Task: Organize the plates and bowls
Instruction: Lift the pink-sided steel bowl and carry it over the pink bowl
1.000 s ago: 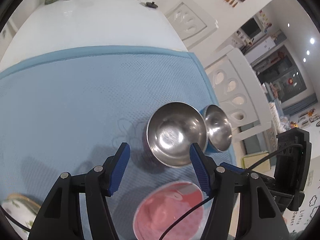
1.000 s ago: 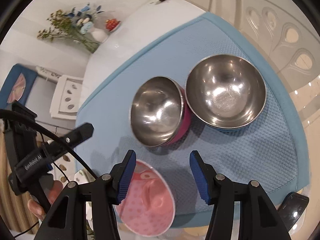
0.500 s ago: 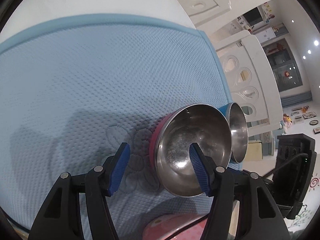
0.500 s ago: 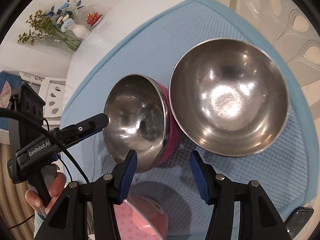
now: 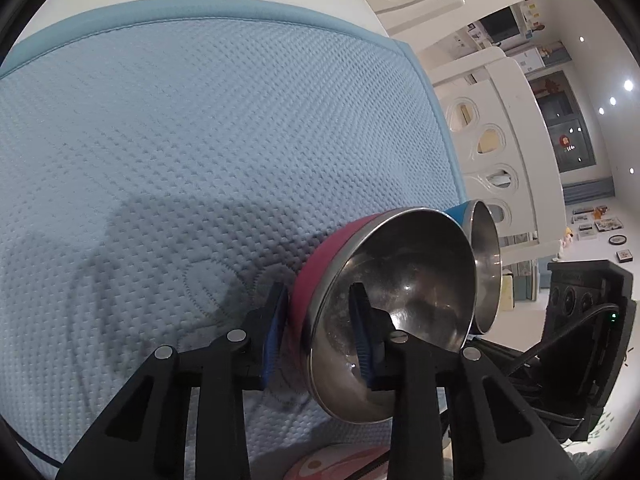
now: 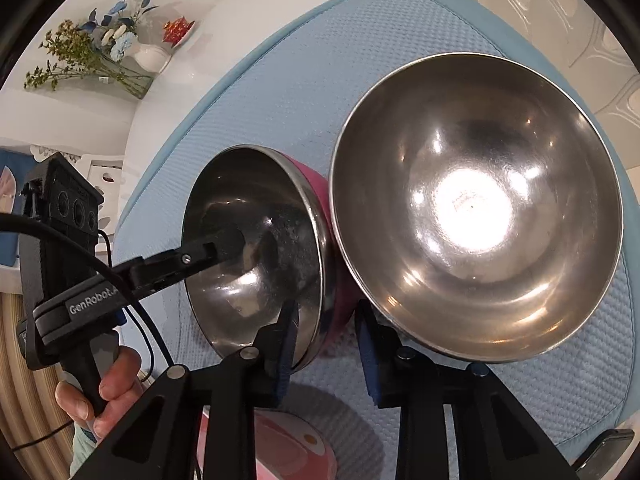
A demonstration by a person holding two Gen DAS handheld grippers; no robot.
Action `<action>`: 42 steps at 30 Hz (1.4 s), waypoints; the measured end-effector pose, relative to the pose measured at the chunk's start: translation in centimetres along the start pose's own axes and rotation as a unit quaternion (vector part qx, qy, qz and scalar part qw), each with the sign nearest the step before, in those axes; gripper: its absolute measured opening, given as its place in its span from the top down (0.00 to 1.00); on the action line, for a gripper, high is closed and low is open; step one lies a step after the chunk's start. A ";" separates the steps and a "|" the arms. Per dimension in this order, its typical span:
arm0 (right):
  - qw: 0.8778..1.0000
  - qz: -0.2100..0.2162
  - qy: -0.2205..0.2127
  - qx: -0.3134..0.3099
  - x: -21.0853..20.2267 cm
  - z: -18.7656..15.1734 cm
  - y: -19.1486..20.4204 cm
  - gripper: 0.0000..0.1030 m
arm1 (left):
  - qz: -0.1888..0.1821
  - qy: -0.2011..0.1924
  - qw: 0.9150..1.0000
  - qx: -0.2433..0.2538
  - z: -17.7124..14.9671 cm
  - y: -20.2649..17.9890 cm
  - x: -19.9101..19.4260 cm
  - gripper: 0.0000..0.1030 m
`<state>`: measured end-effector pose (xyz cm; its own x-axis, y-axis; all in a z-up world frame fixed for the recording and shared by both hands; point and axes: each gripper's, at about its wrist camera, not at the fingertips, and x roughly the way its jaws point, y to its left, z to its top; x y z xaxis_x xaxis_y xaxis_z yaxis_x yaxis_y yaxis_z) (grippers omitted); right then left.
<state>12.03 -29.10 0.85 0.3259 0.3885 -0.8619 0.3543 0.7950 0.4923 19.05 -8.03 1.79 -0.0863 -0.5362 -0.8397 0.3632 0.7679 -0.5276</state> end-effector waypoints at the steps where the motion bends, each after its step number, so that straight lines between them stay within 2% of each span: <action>1: 1.000 -0.001 0.000 0.001 0.1 0.1 0.2 0.73 | 0.001 0.002 1.000 -0.002 -0.1 0.0 0.1 0.74; 7: 1.000 -0.007 -0.017 -0.021 -1.1 0.5 1.8 0.73 | 0.011 -0.023 1.000 0.002 -0.2 -0.1 -1.9 0.74; 13: 0.997 0.027 -0.035 -0.056 -3.5 0.7 5.1 0.73 | 0.029 -0.083 0.996 -0.002 -1.6 -0.9 -7.9 0.74; 18: 0.992 0.064 -0.047 -0.097 -6.4 -1.6 8.1 0.73 | 0.053 -0.139 0.989 -0.016 -5.1 -2.2 -13.5 0.74; 24: 0.983 0.073 -0.064 -0.155 -9.9 -6.2 11.3 0.73 | 0.064 -0.184 0.980 -0.042 -10.4 -3.9 -17.5 0.73; 30: 0.983 0.078 -0.078 -0.144 -13.0 -10.9 10.9 0.73 | 0.045 -0.190 0.980 -0.026 -14.1 -5.7 -18.7 0.73; 35: 0.986 0.034 -0.098 -0.131 -14.7 -15.4 10.3 0.73 | 0.022 -0.193 0.981 -0.001 -16.4 -7.1 -18.0 0.72; 42: 0.993 -0.008 -0.070 -0.091 -13.9 -20.8 8.1 0.73 | -0.008 -0.173 0.985 -0.002 -20.1 -7.2 -15.9 0.71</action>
<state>-7.85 -18.34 14.30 0.4440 0.3164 -0.8383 0.2000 0.8770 0.4369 -0.86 2.02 16.30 0.2296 -0.6352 -0.7374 0.3599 0.7594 -0.5421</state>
